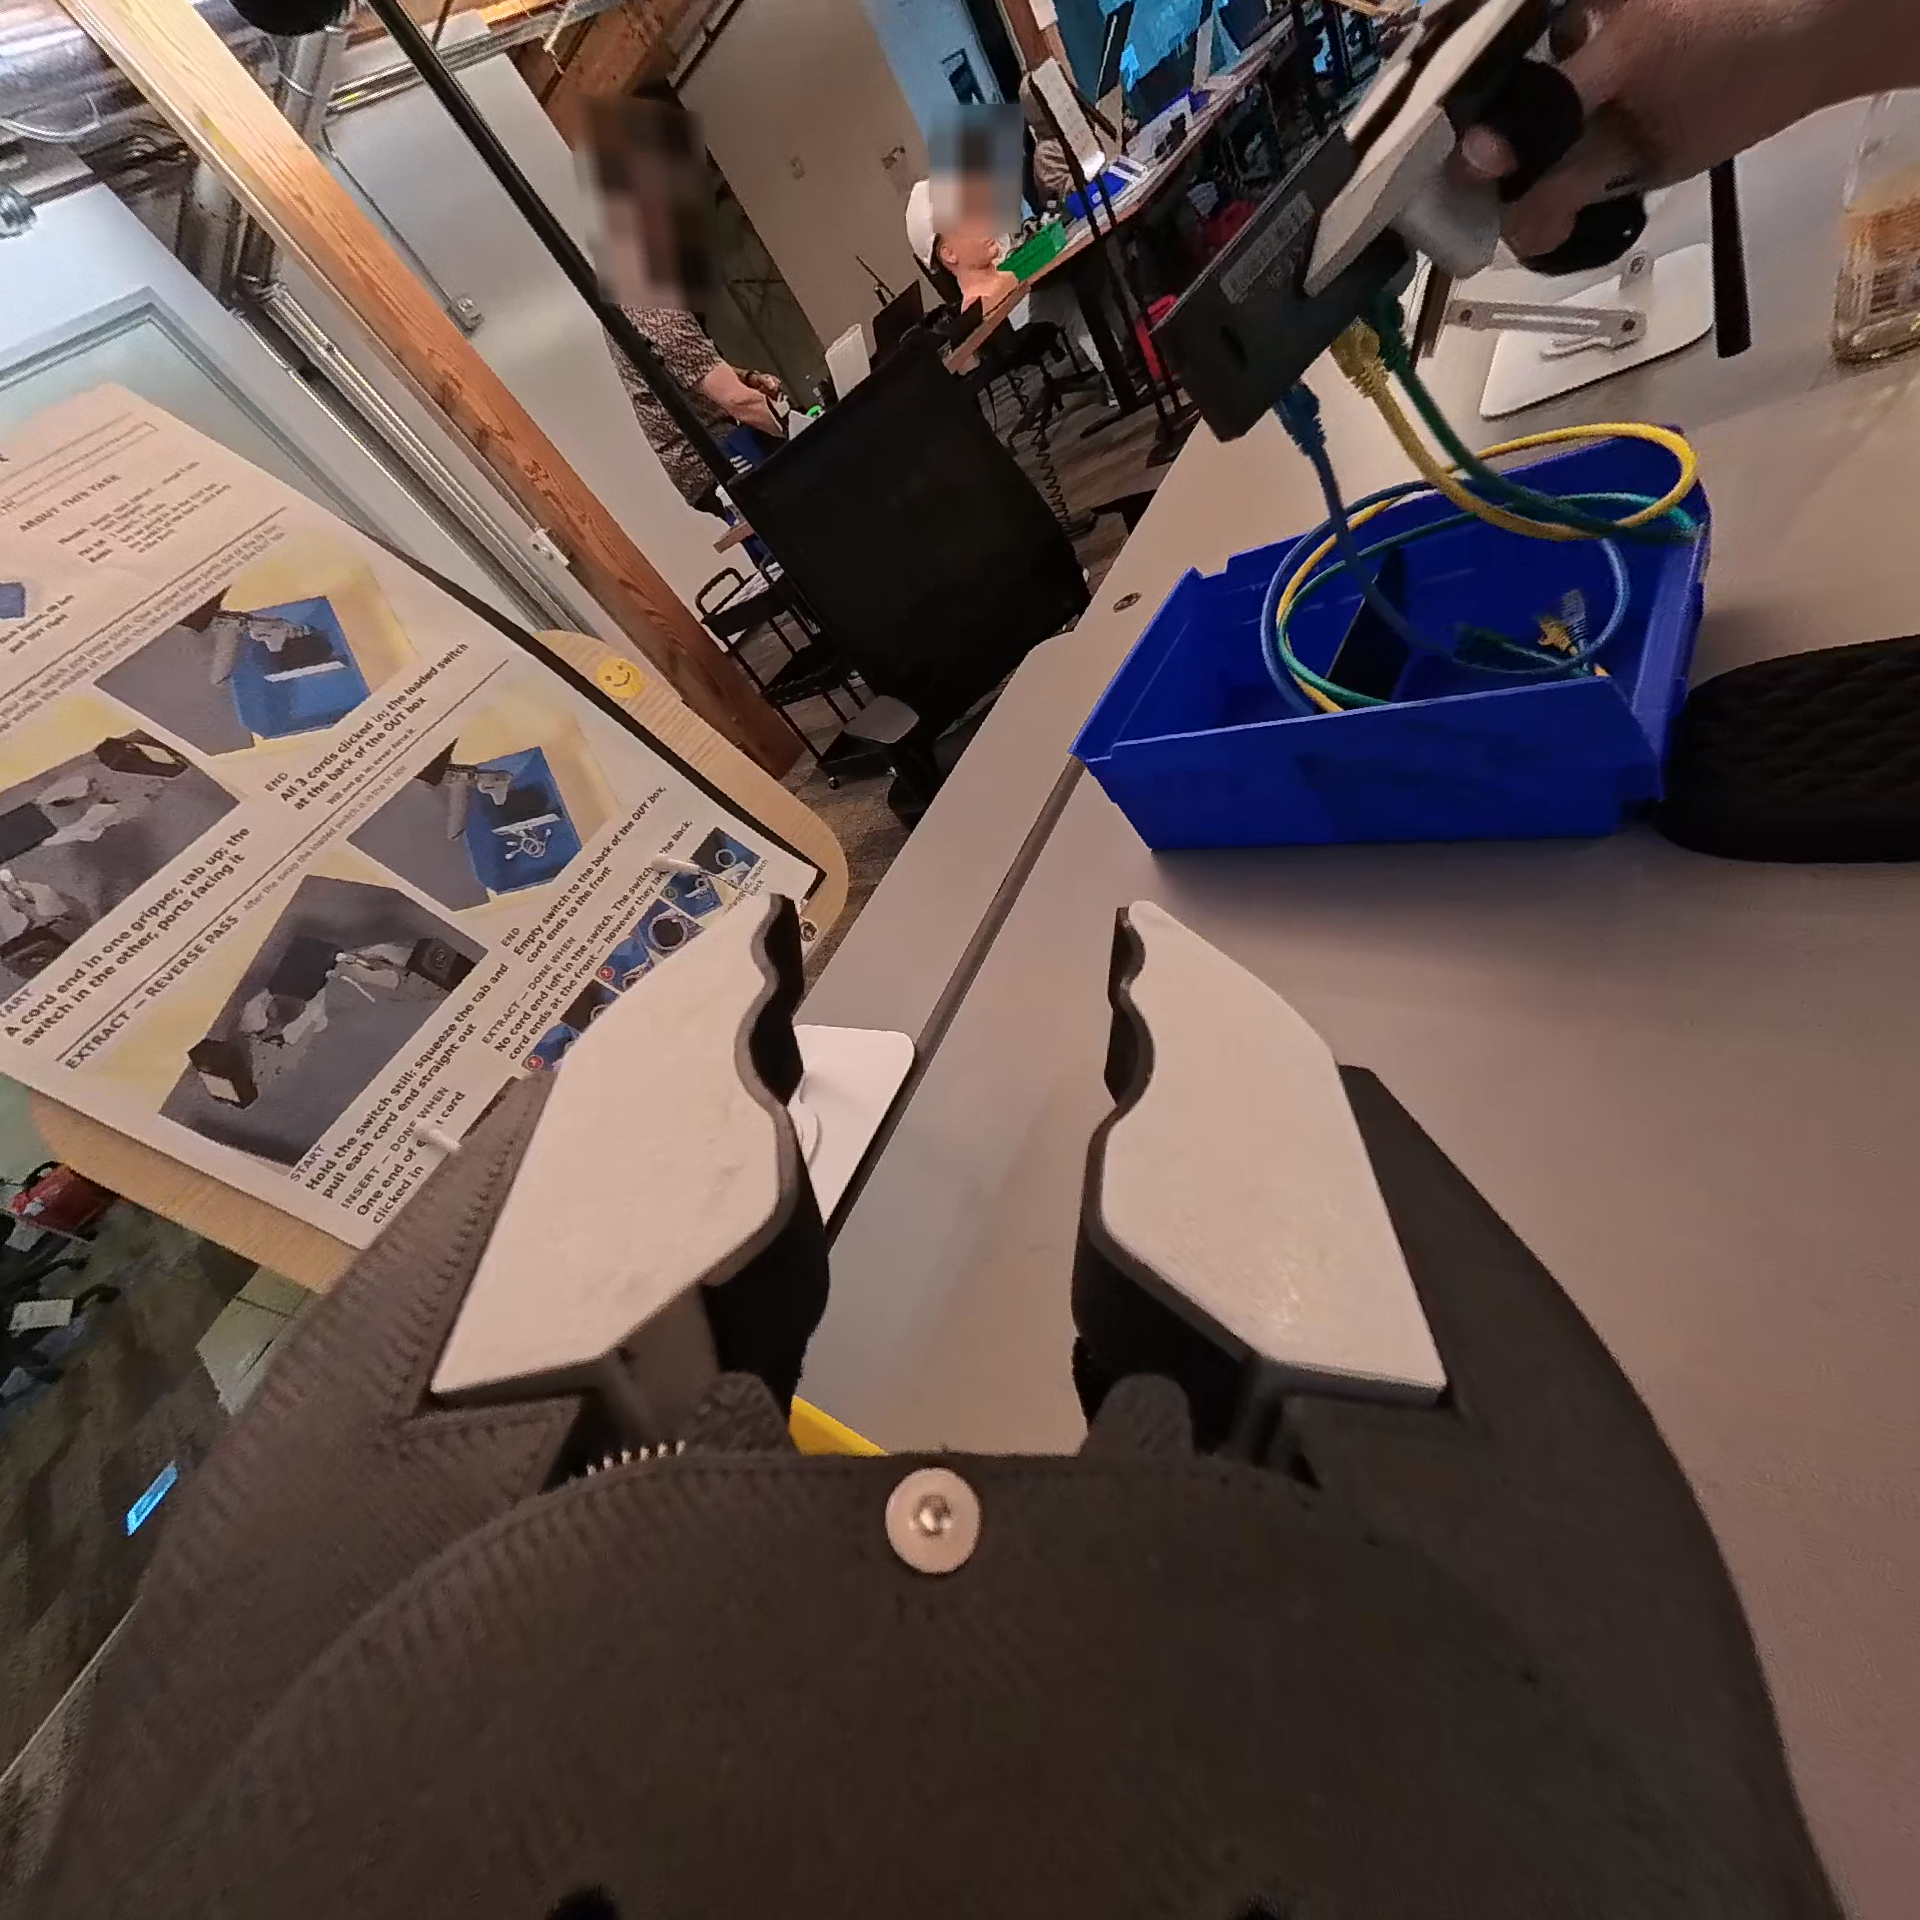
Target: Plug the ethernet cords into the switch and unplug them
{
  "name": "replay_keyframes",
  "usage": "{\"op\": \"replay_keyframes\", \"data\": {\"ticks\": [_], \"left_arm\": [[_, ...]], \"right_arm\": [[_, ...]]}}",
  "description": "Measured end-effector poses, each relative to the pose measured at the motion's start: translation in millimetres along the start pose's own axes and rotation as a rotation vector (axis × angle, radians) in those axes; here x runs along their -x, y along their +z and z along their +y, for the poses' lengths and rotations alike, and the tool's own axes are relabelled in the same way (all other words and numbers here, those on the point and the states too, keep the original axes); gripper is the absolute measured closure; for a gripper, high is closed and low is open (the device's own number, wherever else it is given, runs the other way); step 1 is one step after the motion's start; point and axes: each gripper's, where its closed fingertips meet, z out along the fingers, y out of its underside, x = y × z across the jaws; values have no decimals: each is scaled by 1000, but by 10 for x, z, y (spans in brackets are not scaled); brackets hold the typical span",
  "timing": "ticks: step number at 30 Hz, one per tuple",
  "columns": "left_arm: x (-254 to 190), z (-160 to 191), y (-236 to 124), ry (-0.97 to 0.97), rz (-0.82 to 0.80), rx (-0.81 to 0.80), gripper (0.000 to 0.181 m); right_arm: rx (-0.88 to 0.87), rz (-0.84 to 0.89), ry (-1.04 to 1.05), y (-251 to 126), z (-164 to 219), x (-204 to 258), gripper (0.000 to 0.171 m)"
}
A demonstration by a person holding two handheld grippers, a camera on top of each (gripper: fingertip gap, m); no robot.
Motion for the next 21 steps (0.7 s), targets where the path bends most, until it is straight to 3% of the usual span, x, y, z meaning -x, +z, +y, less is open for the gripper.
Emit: {"op": "replay_keyframes", "data": {"ticks": [6,15,18,21], "left_arm": [[14,28,12,-3,-4,9,125],[-15,71,84,25,-20,44,126],[18,134,108,24,-30,67,126],[65,196,122,1,-34,77,126]], "right_arm": [[-41,15,-14,-41,-319,-59,142],[-102,203,-271,-366,-2445,28,142],[-101,268,-298,-430,-2850,-27,142],[-100,290,-315,-434,-3022,-95,143]]}}
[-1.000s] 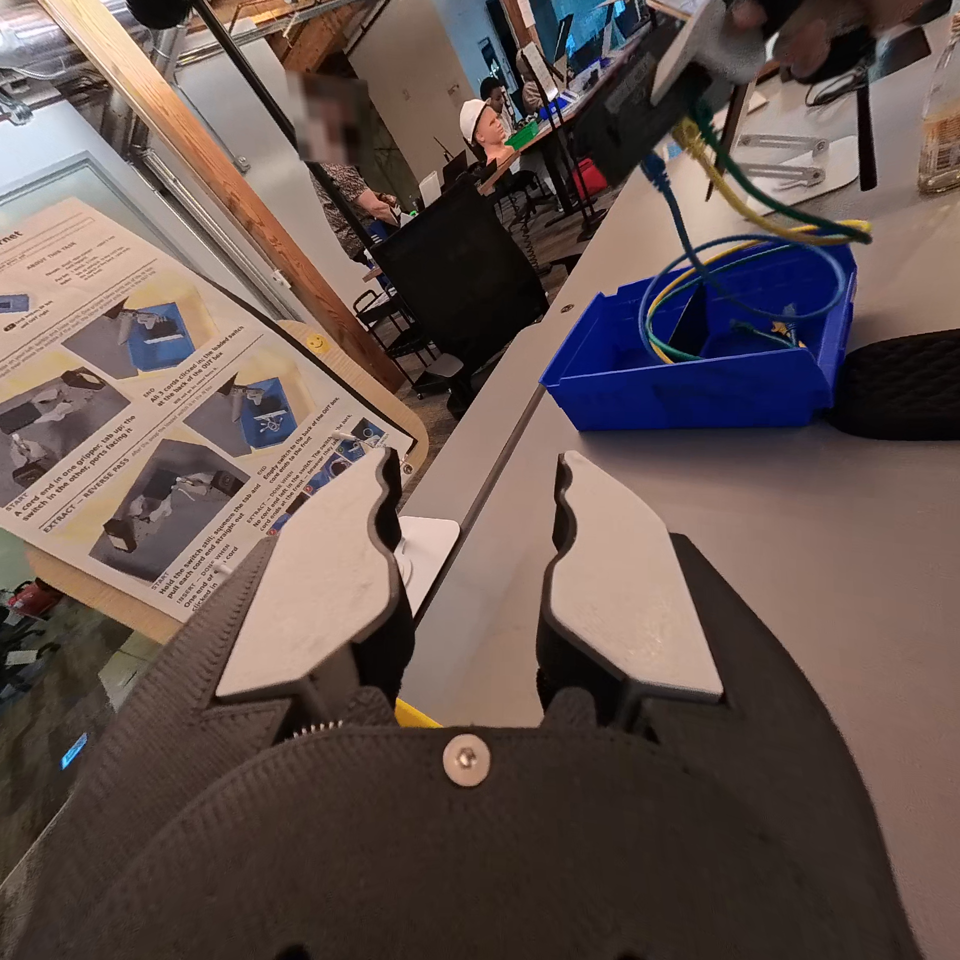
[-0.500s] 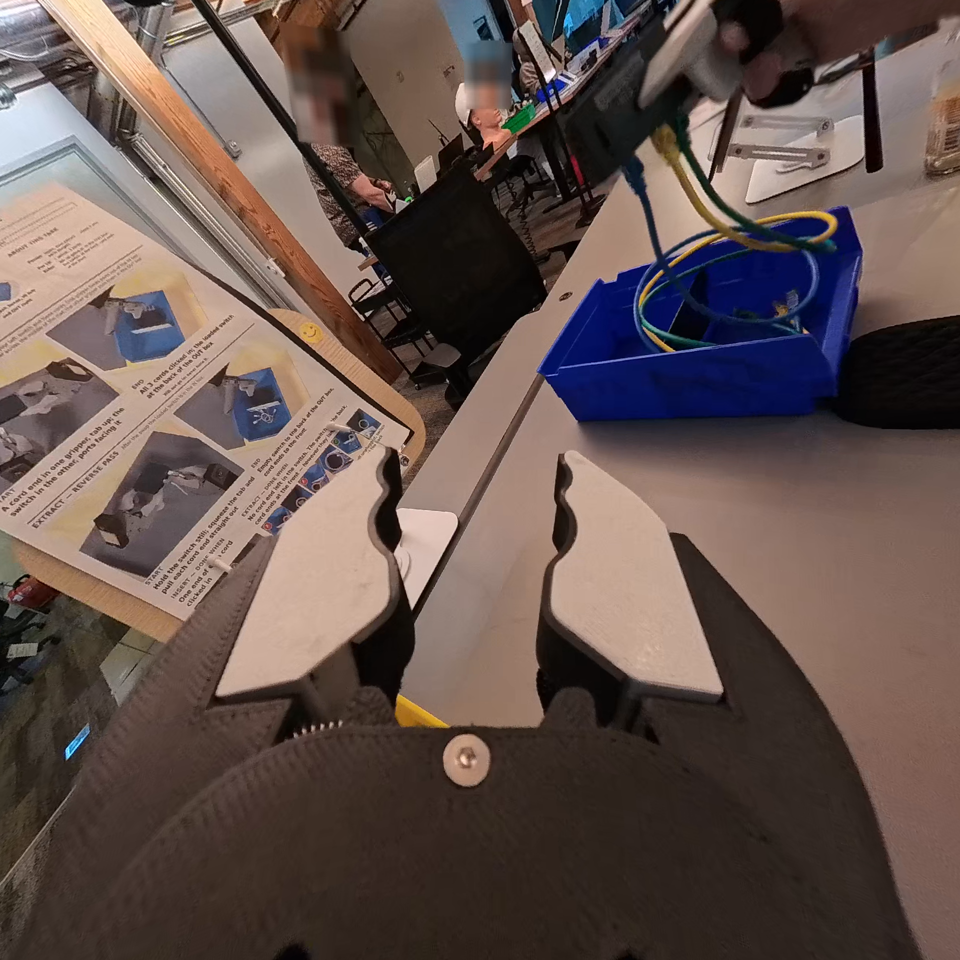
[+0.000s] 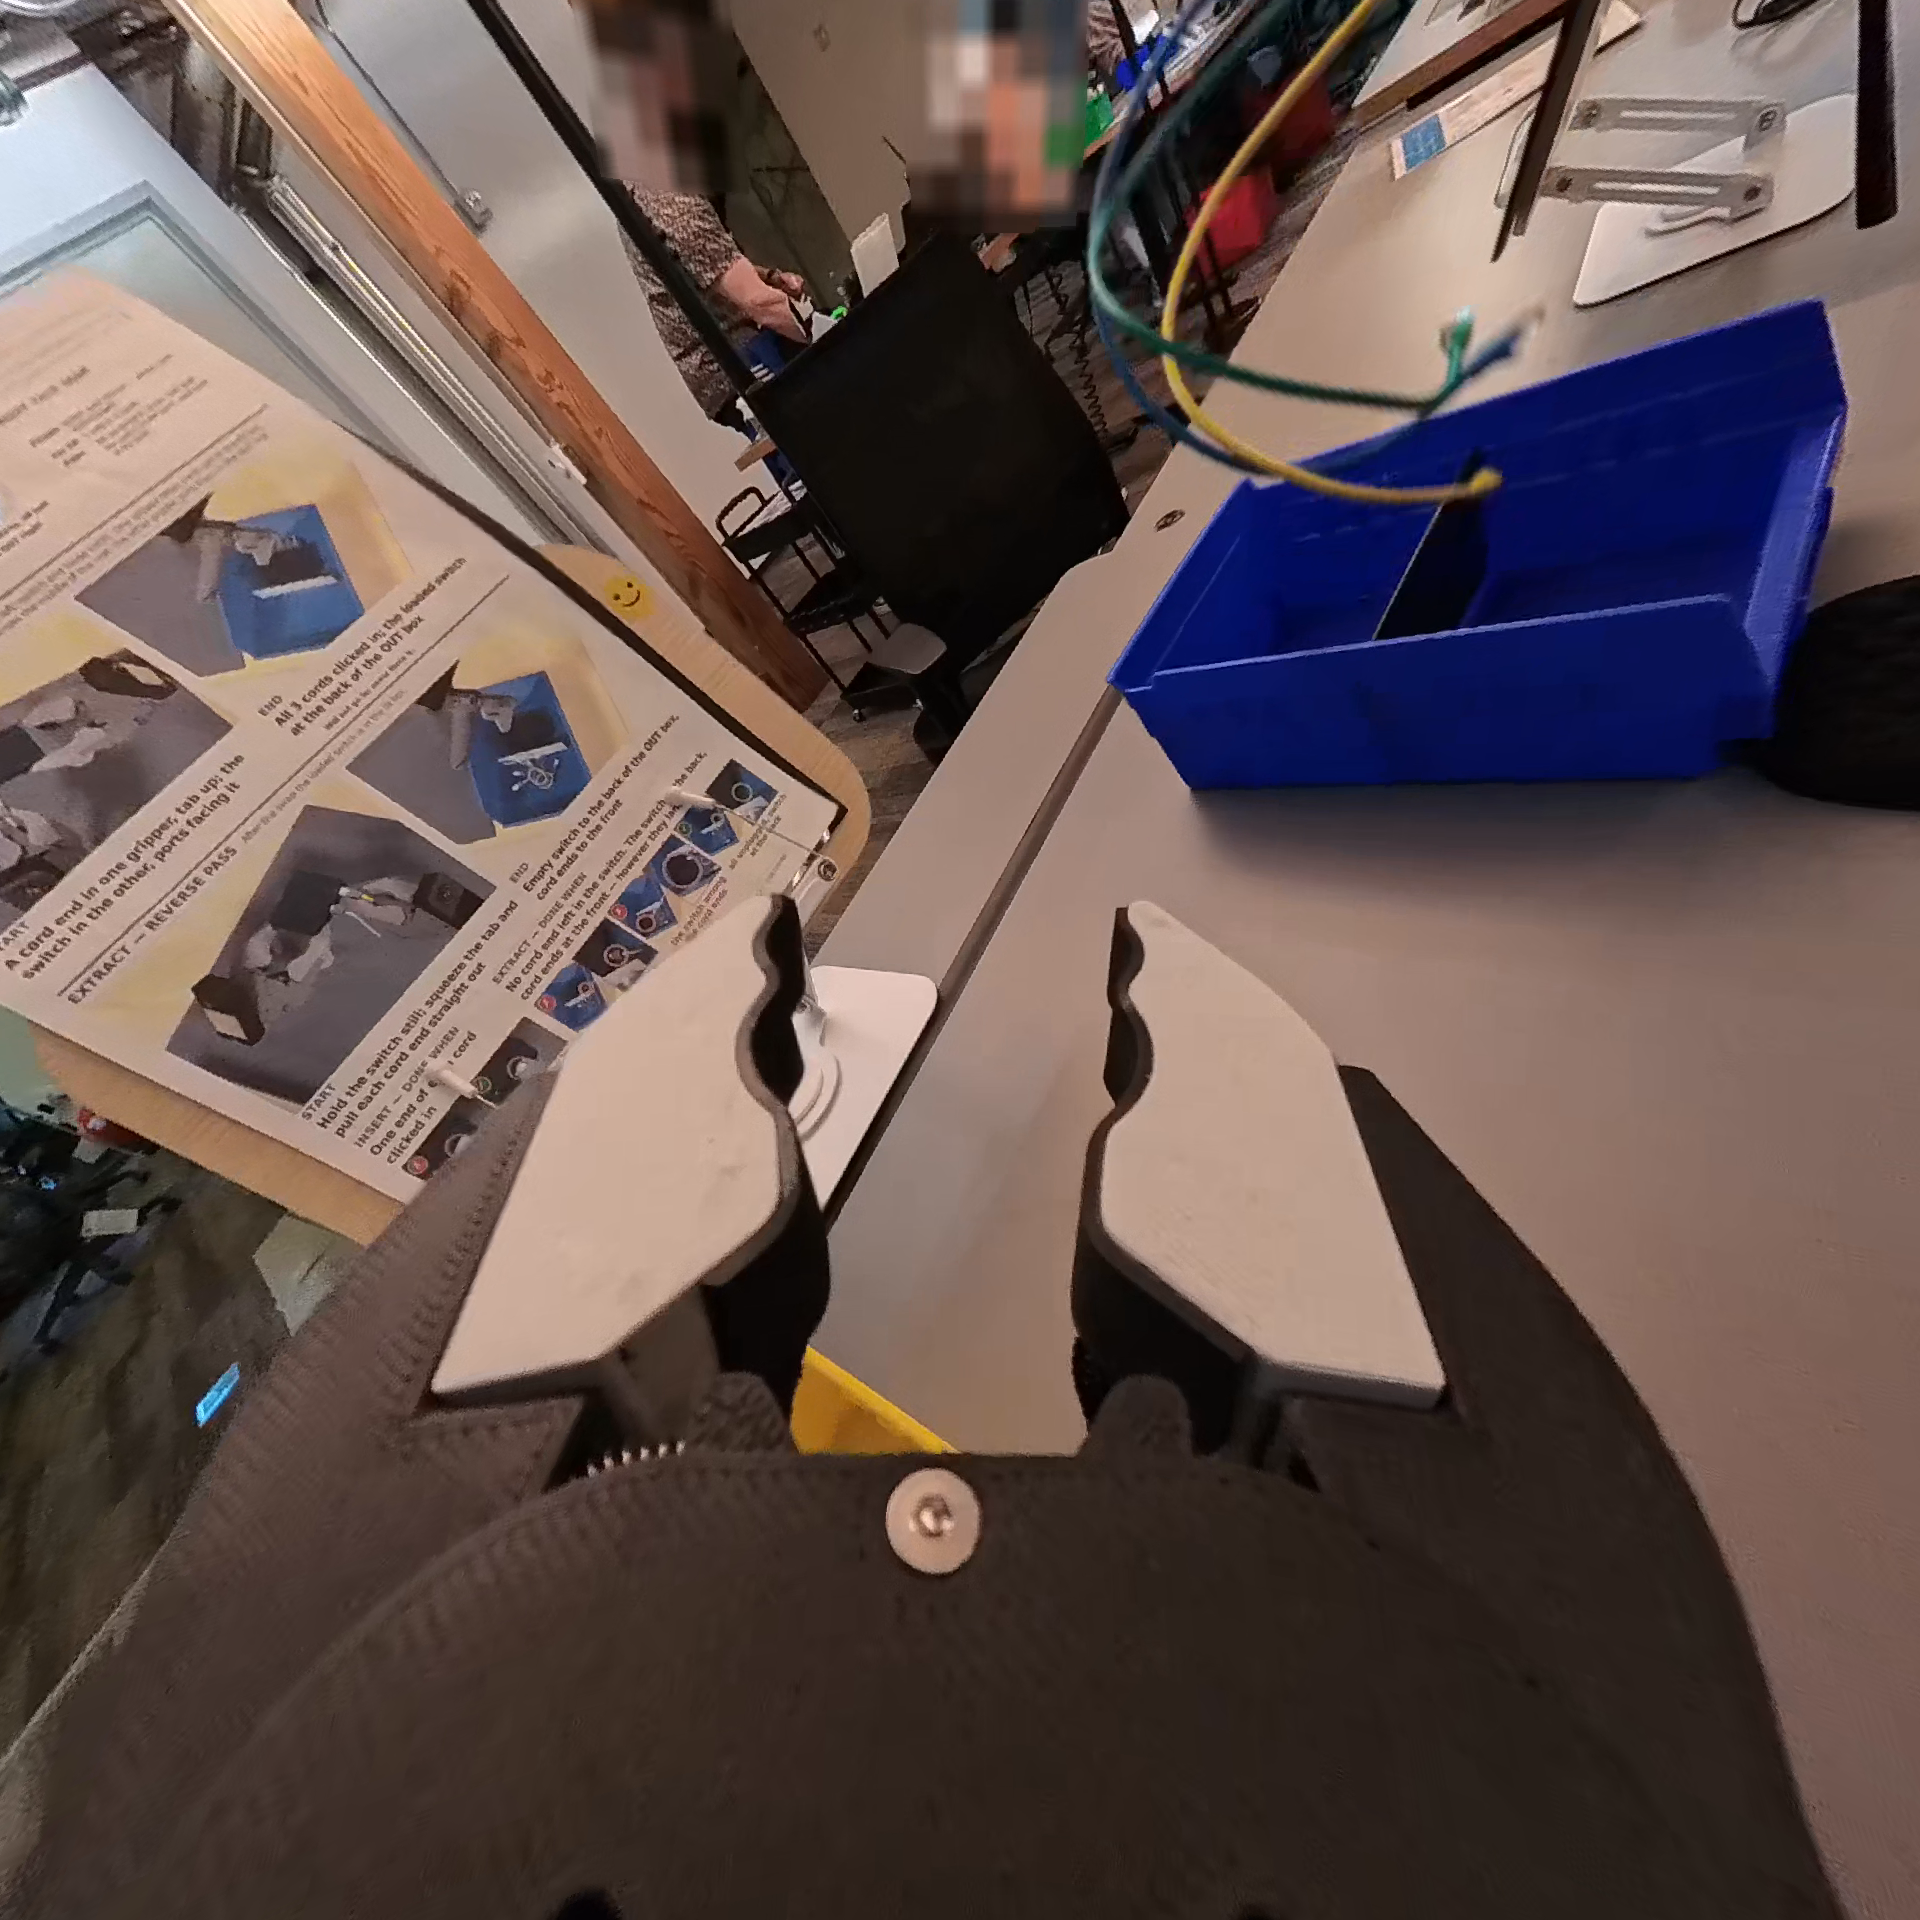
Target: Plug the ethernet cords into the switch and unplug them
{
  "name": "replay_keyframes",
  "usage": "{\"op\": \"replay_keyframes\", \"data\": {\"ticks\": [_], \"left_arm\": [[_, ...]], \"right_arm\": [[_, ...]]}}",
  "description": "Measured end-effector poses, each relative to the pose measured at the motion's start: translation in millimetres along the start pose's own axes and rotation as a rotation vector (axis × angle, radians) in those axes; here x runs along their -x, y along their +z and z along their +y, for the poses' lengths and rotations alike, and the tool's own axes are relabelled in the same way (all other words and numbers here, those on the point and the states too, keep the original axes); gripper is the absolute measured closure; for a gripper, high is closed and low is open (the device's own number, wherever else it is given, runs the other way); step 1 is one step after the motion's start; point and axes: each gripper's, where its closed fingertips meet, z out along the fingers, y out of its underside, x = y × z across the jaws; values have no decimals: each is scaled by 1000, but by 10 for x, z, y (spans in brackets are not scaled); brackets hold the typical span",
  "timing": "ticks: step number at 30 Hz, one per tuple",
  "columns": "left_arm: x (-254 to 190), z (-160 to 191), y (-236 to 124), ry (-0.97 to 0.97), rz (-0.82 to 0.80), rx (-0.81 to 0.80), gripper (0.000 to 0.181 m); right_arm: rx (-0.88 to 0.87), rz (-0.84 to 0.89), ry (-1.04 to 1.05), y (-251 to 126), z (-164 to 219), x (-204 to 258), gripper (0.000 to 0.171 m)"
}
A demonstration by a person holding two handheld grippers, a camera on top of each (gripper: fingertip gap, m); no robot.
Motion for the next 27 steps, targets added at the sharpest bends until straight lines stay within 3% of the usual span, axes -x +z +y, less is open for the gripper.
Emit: {"op": "replay_keyframes", "data": {"ticks": [13,21,27], "left_arm": [[44,103,53,-10,-5,30,125],[56,113,44,-11,-6,35,125],[68,95,15,-18,-6,24,125]], "right_arm": [[38,-59,15,365,477,-9,143],[-24,-35,-39,538,32,169,142],[10,-72,-50,733,137,374,142]]}}
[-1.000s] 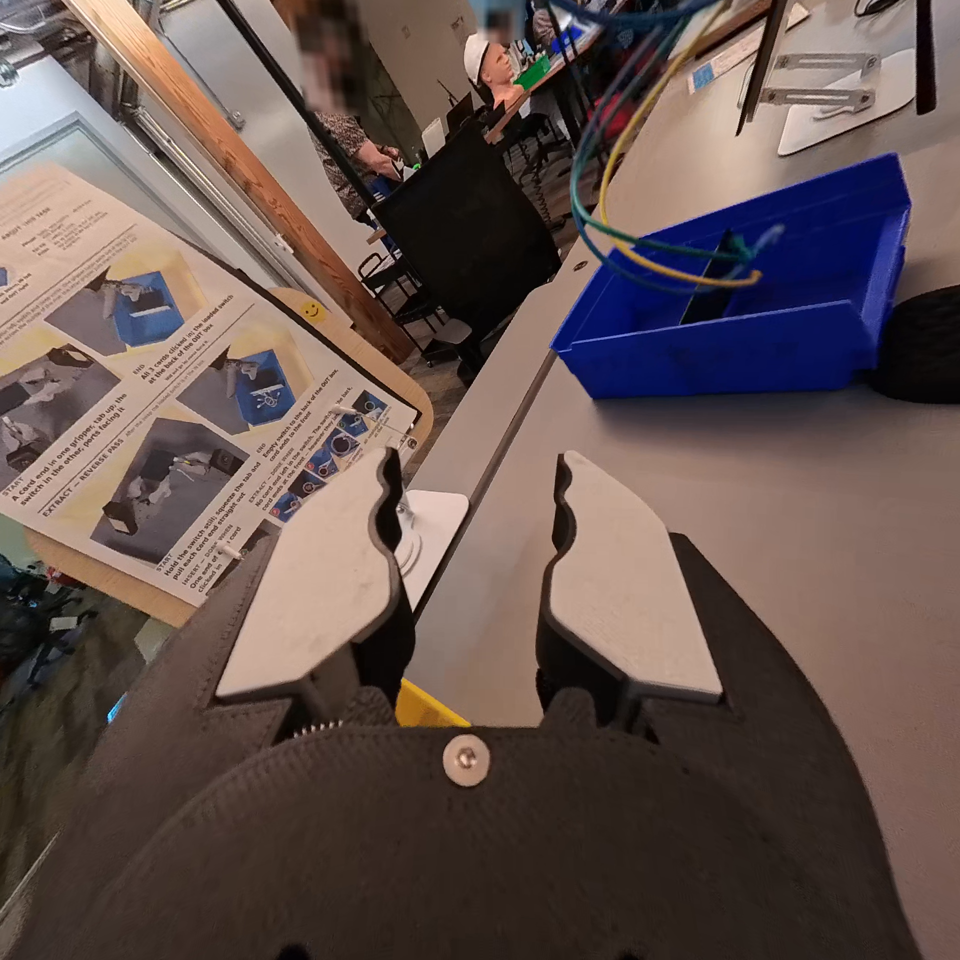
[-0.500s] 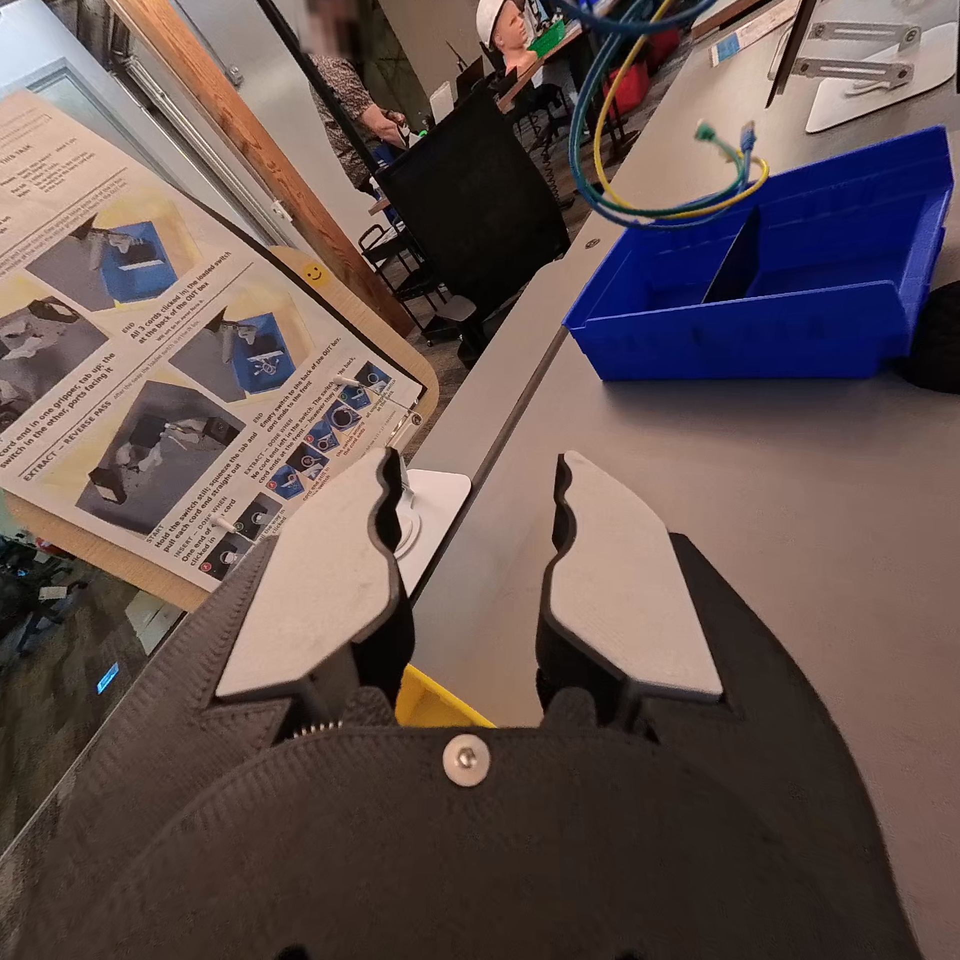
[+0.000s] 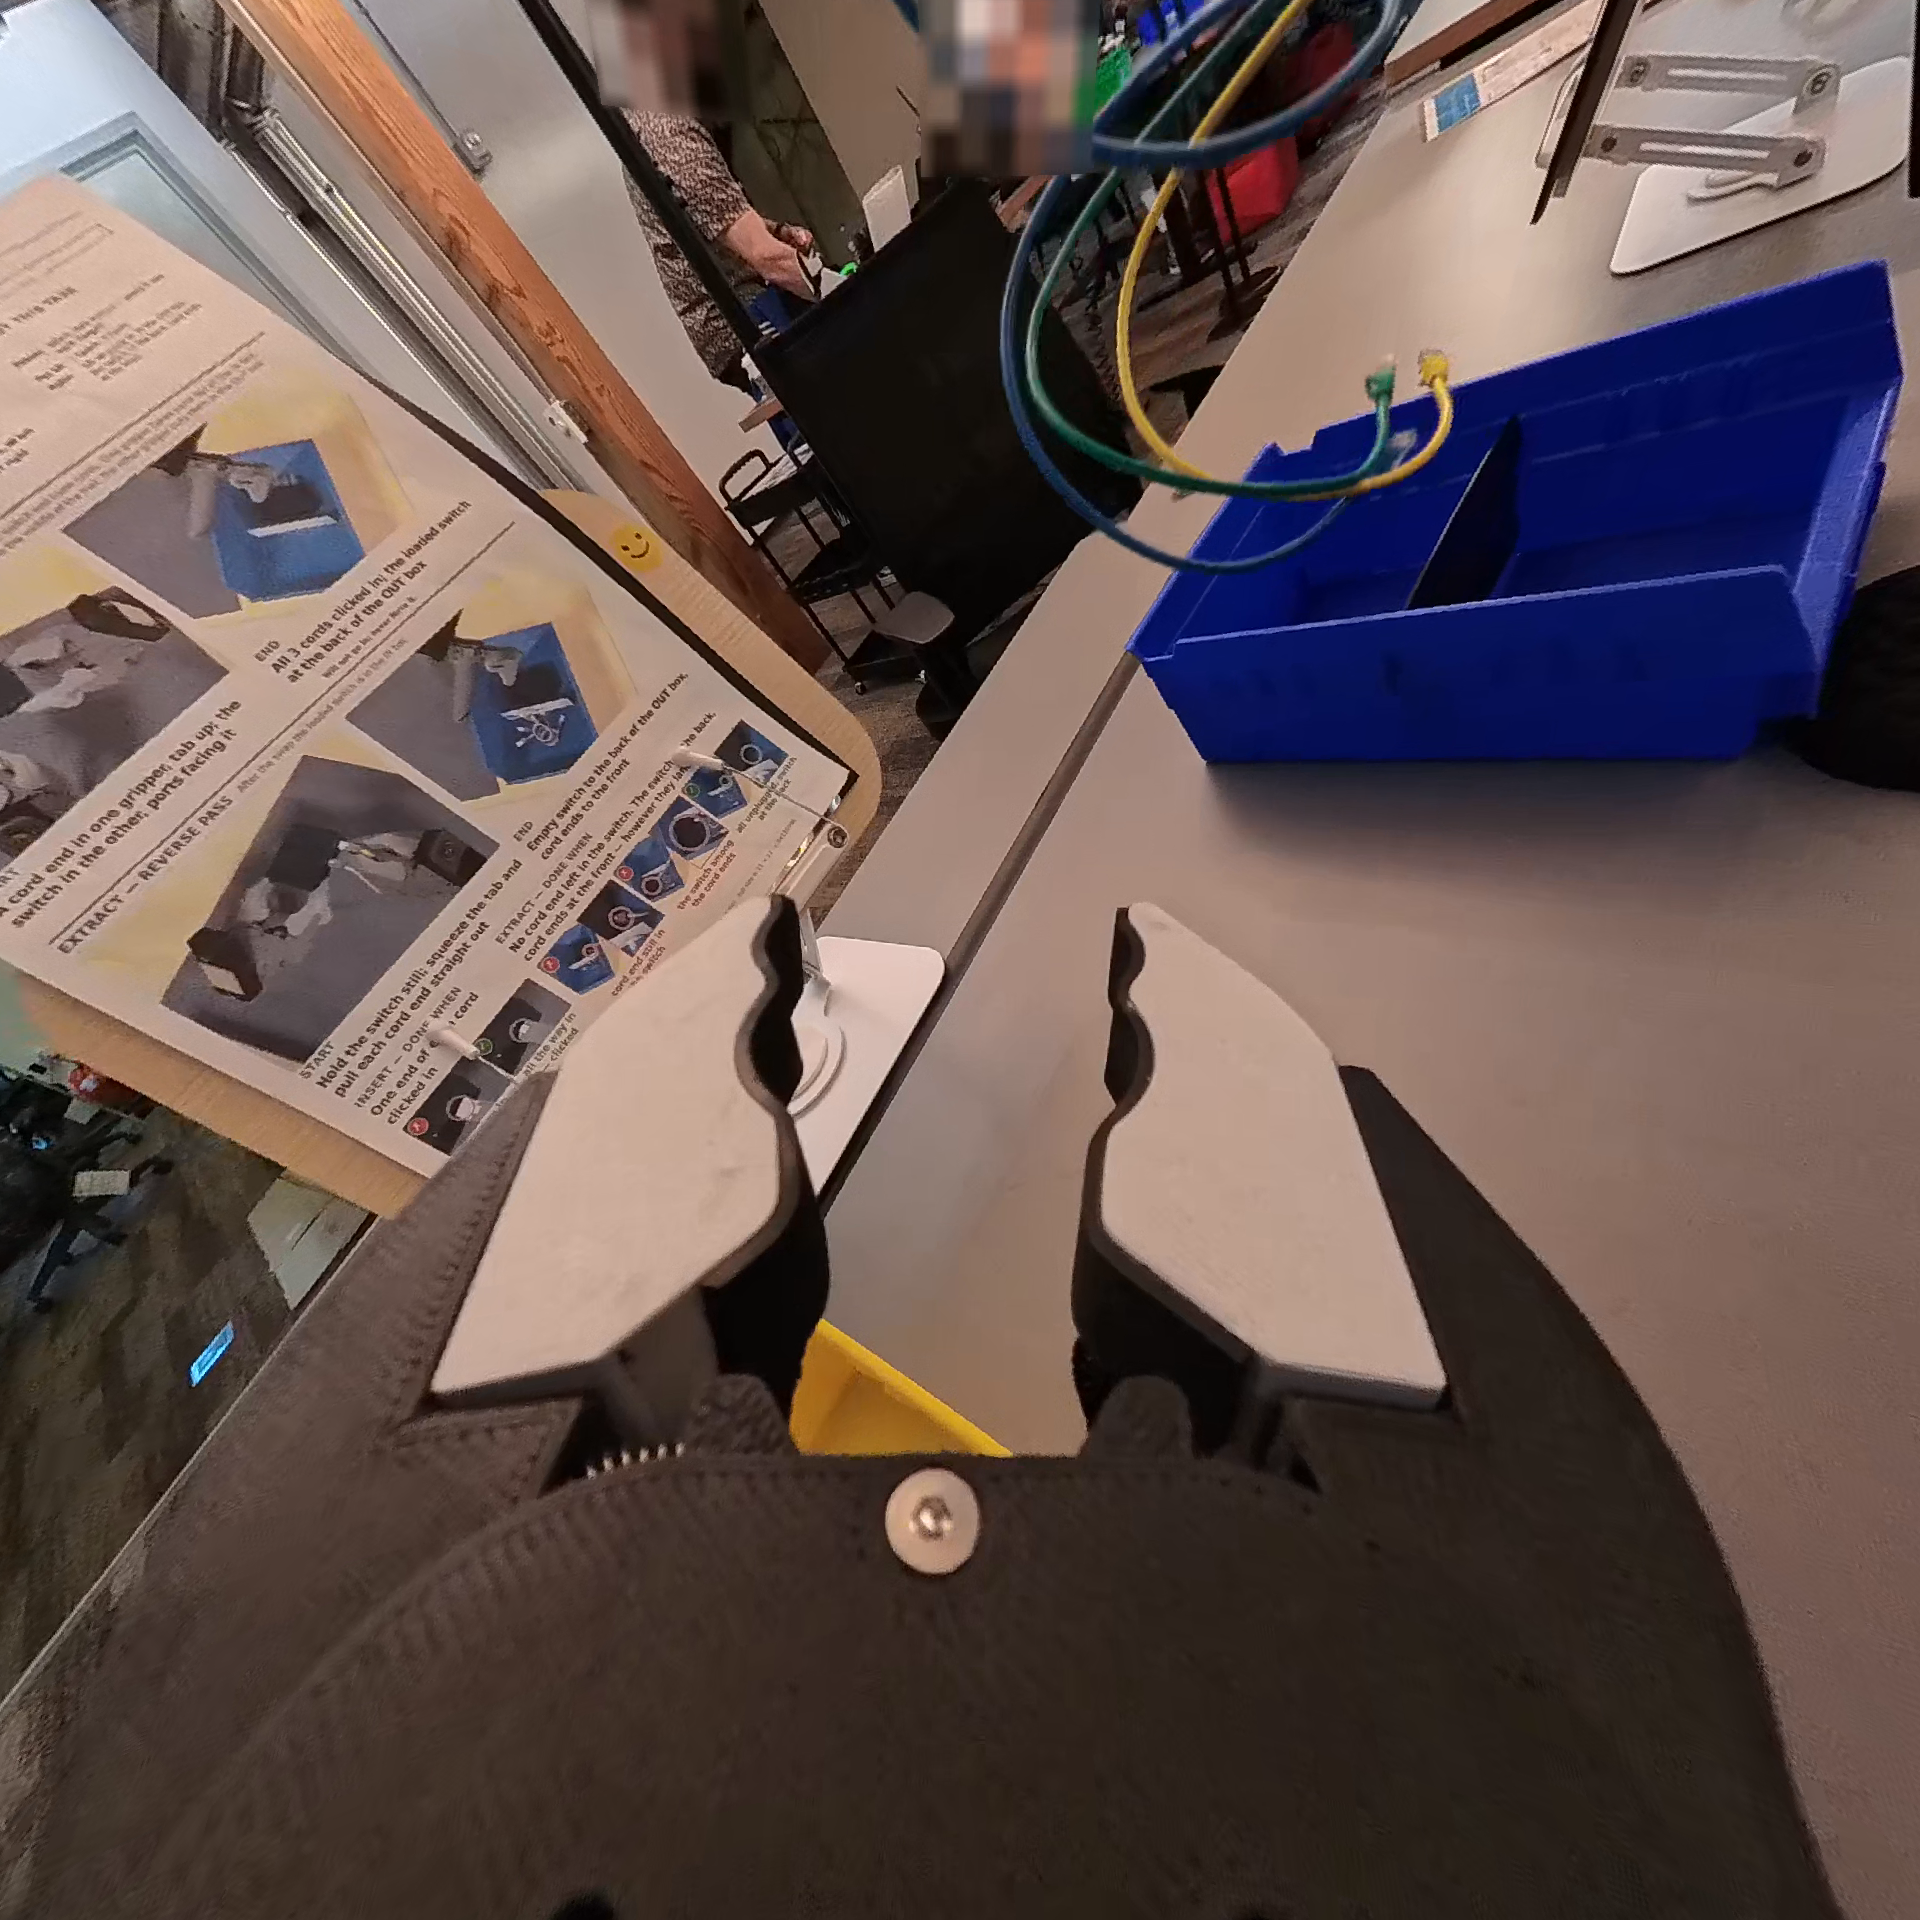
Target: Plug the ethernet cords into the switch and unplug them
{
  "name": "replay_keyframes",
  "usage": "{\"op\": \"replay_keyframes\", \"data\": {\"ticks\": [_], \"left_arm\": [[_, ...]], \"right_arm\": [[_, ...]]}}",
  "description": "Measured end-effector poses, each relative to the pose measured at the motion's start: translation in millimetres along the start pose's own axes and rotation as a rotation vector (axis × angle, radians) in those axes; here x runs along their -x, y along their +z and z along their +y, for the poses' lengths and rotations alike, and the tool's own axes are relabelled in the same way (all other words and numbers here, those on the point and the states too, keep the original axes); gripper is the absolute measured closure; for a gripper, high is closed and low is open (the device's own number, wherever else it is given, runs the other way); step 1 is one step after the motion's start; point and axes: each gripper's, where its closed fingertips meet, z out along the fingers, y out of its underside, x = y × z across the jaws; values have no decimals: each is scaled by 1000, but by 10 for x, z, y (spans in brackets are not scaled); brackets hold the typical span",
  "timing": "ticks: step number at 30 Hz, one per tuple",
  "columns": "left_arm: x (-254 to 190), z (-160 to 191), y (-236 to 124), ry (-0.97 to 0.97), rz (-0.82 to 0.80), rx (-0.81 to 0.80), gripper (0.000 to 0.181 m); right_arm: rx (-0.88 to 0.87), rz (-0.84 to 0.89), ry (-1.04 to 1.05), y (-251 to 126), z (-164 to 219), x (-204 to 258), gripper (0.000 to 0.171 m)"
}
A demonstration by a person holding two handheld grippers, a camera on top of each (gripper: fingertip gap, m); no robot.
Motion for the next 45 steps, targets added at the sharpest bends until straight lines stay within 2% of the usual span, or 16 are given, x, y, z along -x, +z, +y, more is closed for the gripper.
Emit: {"op": "replay_keyframes", "data": {"ticks": [4,8,19,26,31,36,40,45], "left_arm": [[2,-23,-26,5,-2,-8,125],[21,-28,-45,-6,-1,-18,125],[55,-46,-87,-19,-1,-35,125],[46,-94,-139,-13,0,-52,125],[61,-135,-190,-20,-1,-74,125],[50,-164,-210,-19,3,-86,125],[21,-178,-197,-13,10,-88,126],[-25,-155,-138,-3,19,-69,126]], "right_arm": [[10,-25,46,109,201,52,142],[-19,-38,56,193,236,108,143],[20,36,-208,428,-207,442,142],[78,63,-247,513,-297,546,142],[121,75,-200,468,-94,480,142],[132,90,-133,296,308,280,142],[43,87,-27,105,628,61,142],[-90,16,41,57,974,-4,143]]}}
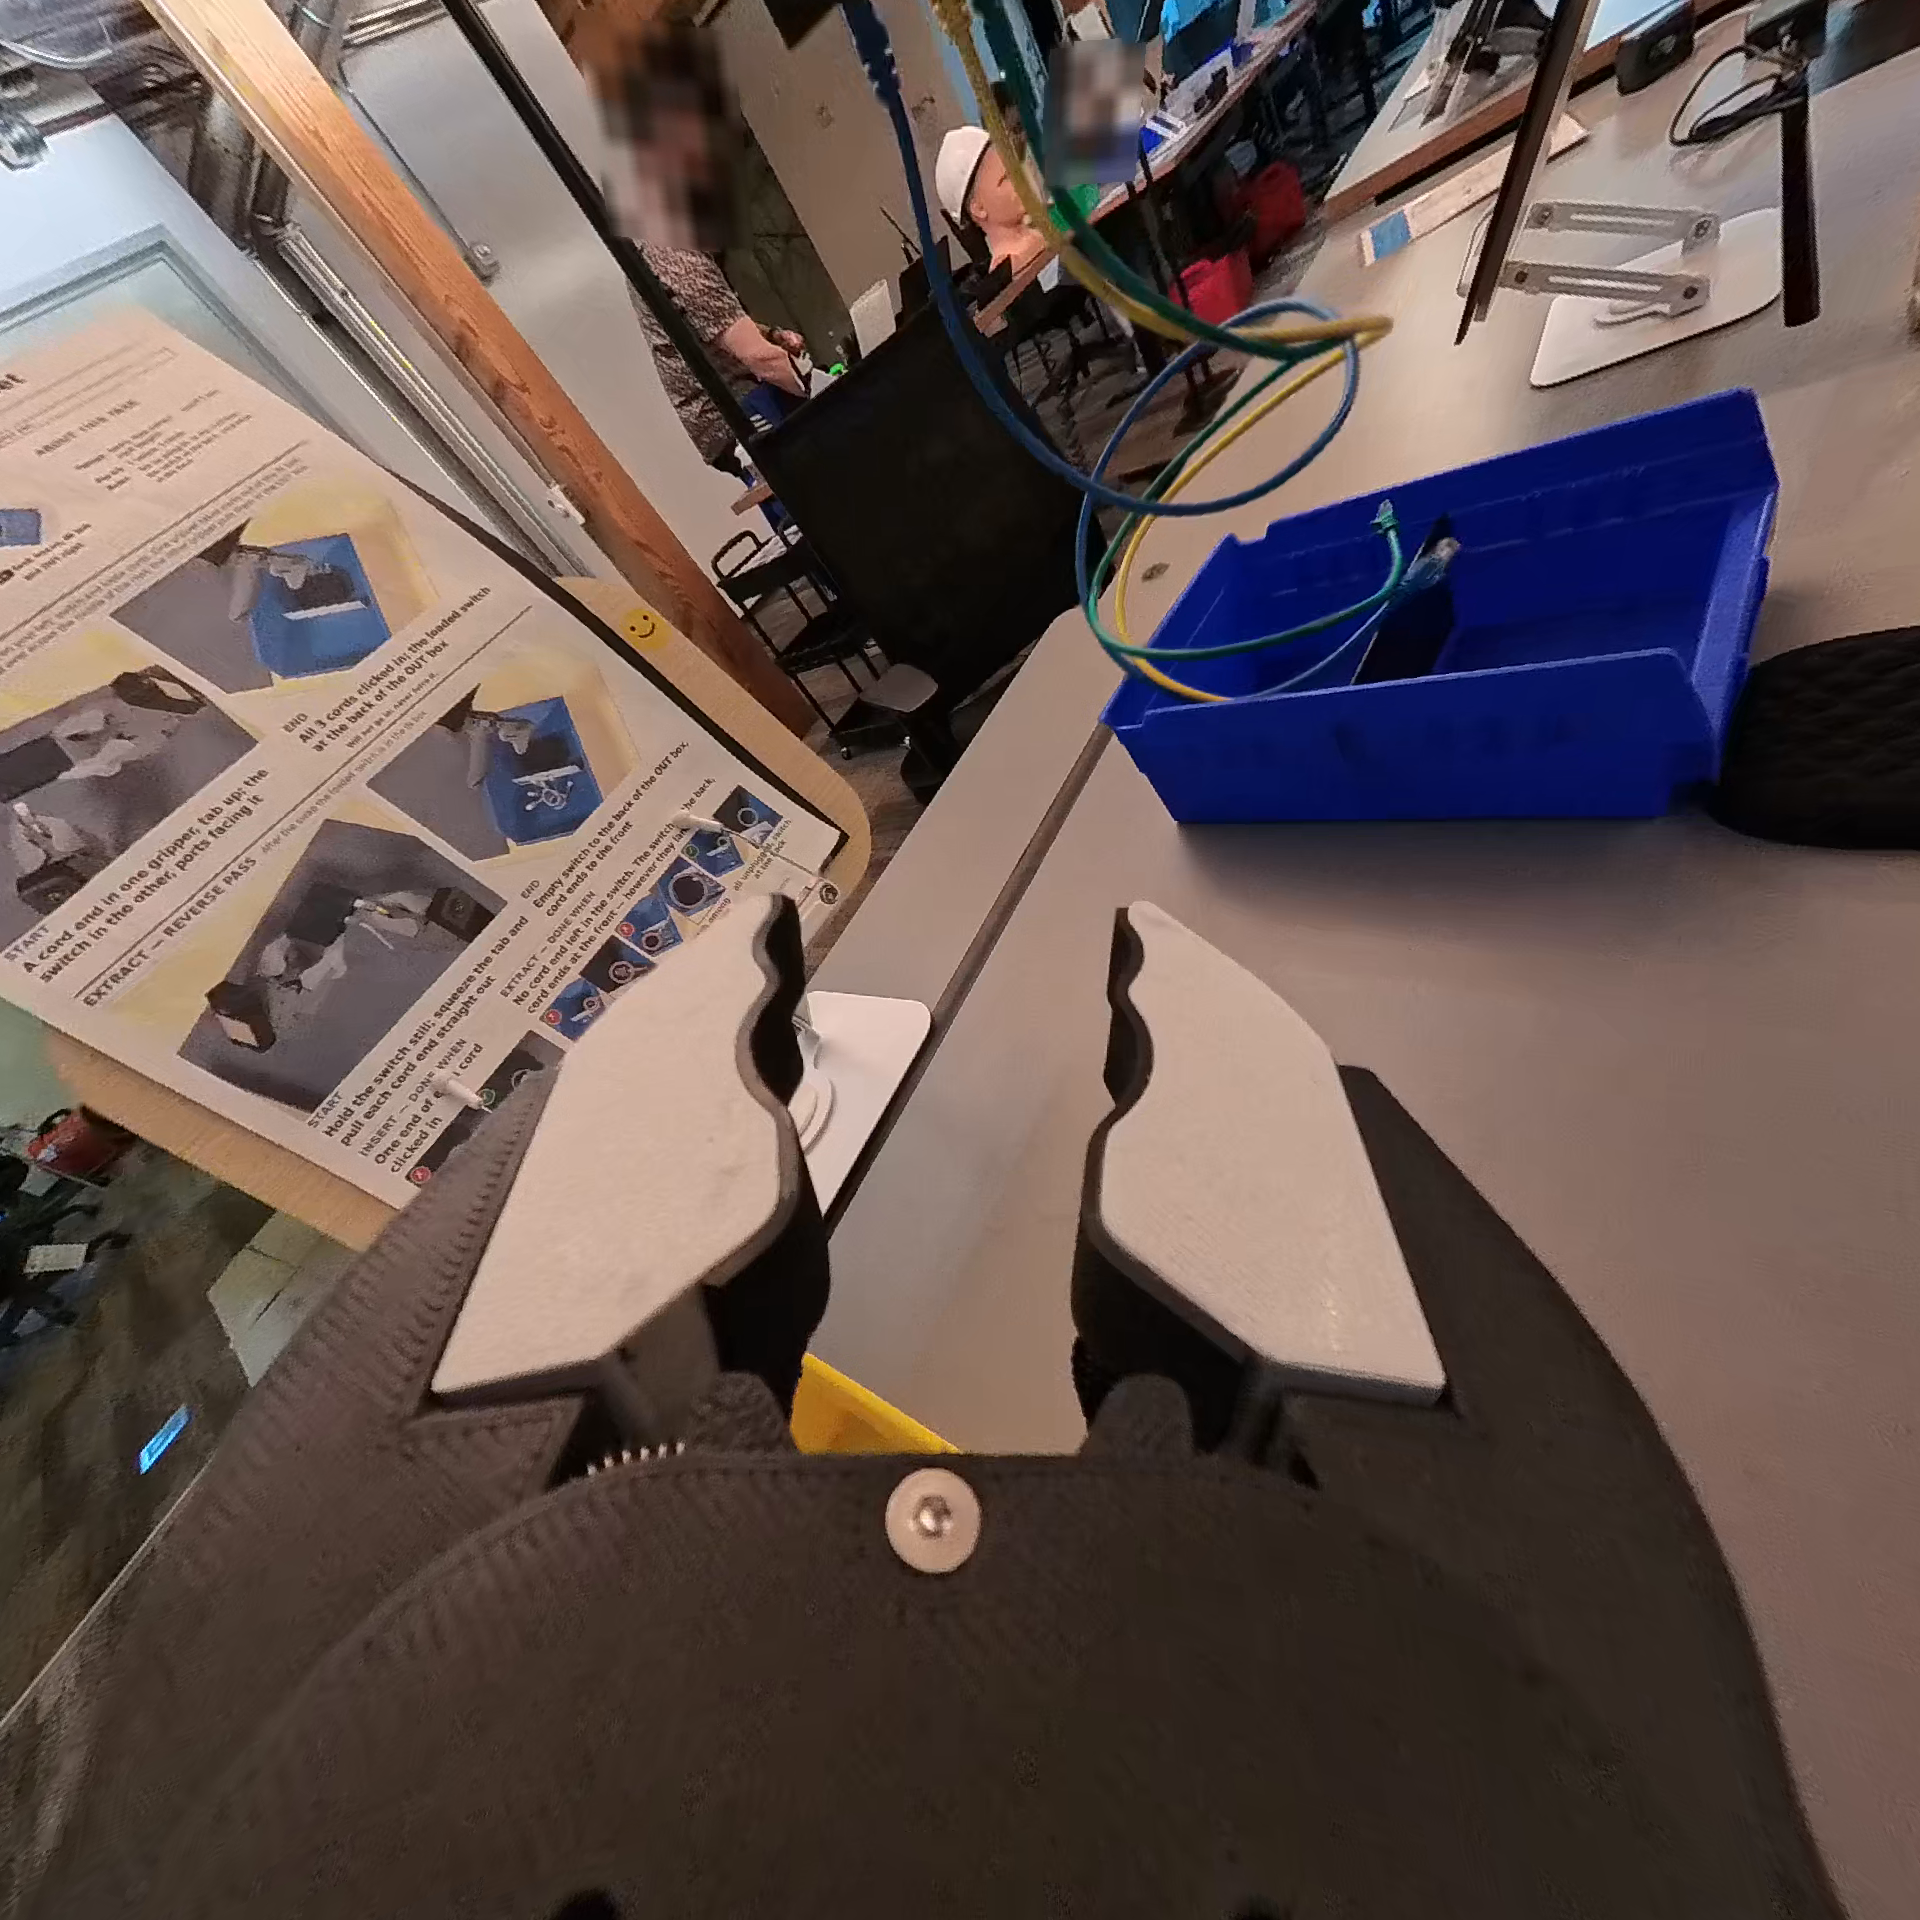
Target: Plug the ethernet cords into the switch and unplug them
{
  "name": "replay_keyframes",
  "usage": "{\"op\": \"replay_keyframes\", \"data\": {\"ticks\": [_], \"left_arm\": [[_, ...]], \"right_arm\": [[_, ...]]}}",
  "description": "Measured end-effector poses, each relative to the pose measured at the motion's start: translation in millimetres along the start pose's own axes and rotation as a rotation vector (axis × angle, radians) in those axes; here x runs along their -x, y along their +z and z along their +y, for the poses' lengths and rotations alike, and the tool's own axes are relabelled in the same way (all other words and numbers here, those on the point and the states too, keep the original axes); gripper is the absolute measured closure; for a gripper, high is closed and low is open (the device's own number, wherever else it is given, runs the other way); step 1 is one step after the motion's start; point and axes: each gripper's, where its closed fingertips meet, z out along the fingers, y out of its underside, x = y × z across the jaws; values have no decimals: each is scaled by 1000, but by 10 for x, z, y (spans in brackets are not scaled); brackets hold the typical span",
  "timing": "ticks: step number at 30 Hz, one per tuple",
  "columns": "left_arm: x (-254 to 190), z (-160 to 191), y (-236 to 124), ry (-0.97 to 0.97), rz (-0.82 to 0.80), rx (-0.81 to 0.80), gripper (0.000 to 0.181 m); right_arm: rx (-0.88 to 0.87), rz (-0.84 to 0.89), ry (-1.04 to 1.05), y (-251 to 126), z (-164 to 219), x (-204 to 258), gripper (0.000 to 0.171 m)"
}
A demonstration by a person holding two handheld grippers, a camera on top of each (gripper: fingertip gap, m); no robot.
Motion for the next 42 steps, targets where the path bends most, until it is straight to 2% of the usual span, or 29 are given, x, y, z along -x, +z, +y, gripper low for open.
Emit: {"op": "replay_keyframes", "data": {"ticks": [6,13,19,24,30,38,42], "left_arm": [[-24,54,71,7,7,23,126],[-58,97,130,8,20,42,126],[-112,125,177,24,30,62,125],[-128,164,218,23,37,77,126],[-179,228,290,38,48,111,126],[-220,283,342,53,54,139,126],[-222,335,369,54,57,159,126]], "right_arm": [[-60,-11,105,-42,549,-74,142],[-129,-99,115,-103,1268,179,143],[-233,-191,195,-201,1634,249,142],[-148,-250,160,-244,2022,333,143],[-116,-396,29,-109,2009,672,143],[-186,-370,-117,68,1731,609,143],[-155,-393,-112,132,1804,601,143]]}}
